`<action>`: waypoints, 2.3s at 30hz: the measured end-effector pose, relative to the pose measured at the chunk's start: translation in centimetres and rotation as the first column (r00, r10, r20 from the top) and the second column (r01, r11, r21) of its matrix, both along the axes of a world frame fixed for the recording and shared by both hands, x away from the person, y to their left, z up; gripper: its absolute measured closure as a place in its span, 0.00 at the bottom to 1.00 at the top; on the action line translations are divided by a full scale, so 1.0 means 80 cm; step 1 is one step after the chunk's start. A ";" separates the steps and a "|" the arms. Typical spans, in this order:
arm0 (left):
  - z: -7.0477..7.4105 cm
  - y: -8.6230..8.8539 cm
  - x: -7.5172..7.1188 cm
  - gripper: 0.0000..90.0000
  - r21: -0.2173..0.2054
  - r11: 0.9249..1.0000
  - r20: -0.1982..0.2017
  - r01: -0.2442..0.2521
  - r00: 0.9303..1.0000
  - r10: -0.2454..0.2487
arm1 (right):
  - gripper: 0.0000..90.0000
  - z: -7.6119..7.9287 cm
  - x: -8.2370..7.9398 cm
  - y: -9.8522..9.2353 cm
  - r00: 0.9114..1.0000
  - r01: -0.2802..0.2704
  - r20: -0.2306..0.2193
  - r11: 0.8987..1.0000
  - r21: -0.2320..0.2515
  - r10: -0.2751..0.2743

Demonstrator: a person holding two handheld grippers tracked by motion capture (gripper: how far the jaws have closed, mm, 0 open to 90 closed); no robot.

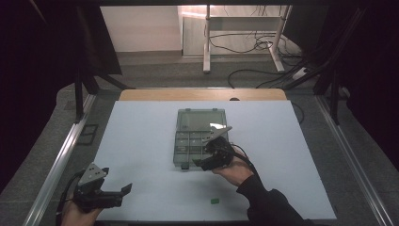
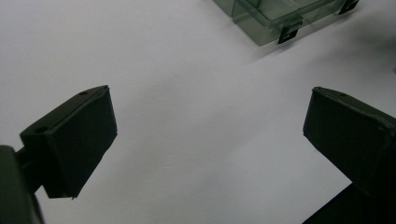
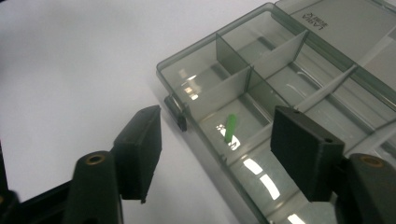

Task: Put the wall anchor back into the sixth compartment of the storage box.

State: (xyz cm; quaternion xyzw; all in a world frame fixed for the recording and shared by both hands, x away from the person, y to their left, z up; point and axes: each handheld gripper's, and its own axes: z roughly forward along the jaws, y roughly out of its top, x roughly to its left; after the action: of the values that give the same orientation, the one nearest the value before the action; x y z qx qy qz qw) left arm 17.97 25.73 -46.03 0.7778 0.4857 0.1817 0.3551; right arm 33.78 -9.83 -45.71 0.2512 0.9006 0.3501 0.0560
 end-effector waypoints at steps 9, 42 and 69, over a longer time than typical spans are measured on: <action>0.000 0.000 0.000 0.04 -0.002 1.000 0.001 0.000 1.000 0.000 | 0.16 0.003 -0.013 -0.009 1.000 0.013 0.014 1.000 -0.001 -0.012; 0.000 -0.002 0.000 0.04 0.003 1.000 0.002 0.001 1.000 -0.001 | 0.00 0.009 -0.054 -0.049 1.000 0.011 0.008 0.999 -0.048 -0.010; 0.000 -0.004 0.001 0.04 0.017 1.000 0.000 0.006 1.000 -0.006 | 0.25 -0.012 -0.091 -0.078 0.999 0.036 0.021 0.982 -0.185 -0.033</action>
State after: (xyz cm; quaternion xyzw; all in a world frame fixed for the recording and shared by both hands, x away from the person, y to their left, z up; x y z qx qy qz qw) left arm 18.03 25.42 -46.05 0.7821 0.4820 0.1847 0.3492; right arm 26.47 -16.04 -46.71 0.2576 0.9242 0.2660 0.0931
